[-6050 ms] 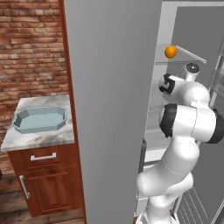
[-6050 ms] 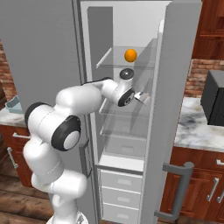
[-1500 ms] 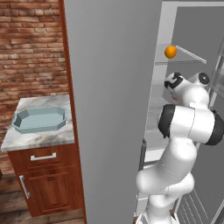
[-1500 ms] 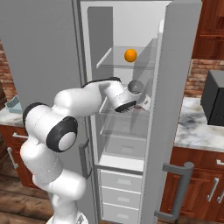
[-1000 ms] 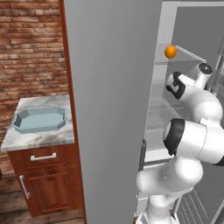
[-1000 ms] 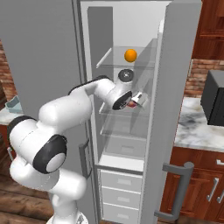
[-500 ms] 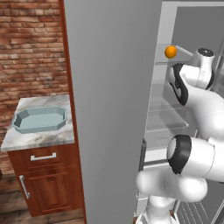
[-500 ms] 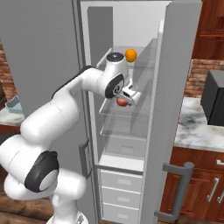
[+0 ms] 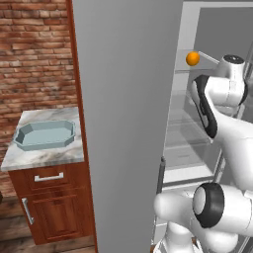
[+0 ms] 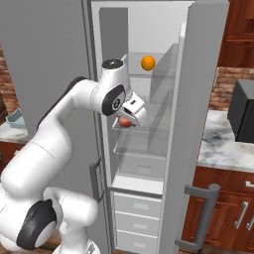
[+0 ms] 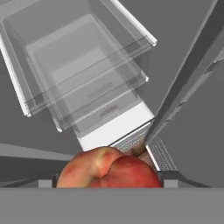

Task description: Pick the orange and peach from the fridge and place them inside the tupperware on the counter.

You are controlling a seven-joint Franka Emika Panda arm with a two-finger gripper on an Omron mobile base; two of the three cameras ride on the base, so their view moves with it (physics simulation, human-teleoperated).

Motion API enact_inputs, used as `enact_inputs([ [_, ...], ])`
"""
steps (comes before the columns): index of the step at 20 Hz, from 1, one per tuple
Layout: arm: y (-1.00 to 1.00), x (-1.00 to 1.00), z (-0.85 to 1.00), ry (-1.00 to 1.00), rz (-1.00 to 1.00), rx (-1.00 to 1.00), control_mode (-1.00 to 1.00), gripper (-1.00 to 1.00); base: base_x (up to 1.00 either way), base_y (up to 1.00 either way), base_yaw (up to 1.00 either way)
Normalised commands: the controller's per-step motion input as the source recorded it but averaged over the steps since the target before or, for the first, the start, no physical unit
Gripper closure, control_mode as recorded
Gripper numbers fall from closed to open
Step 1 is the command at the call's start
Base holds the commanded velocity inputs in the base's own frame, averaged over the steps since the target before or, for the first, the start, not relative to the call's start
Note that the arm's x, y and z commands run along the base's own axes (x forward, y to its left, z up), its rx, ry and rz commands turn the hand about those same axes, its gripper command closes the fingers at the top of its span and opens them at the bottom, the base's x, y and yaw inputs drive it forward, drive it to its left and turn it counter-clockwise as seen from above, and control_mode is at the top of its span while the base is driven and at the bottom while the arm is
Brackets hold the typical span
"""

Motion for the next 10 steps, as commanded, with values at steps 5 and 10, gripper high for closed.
enact_inputs([
  [5, 0.08, -0.87, 0.01, -0.3, 0.0, 0.0, -1.0, 1.0, 0.0, 0.0, 0.0],
  [10, 0.18, -0.8, 0.09, -0.26, 0.0, 0.0, -1.0, 1.0, 0.0, 0.0, 0.0],
])
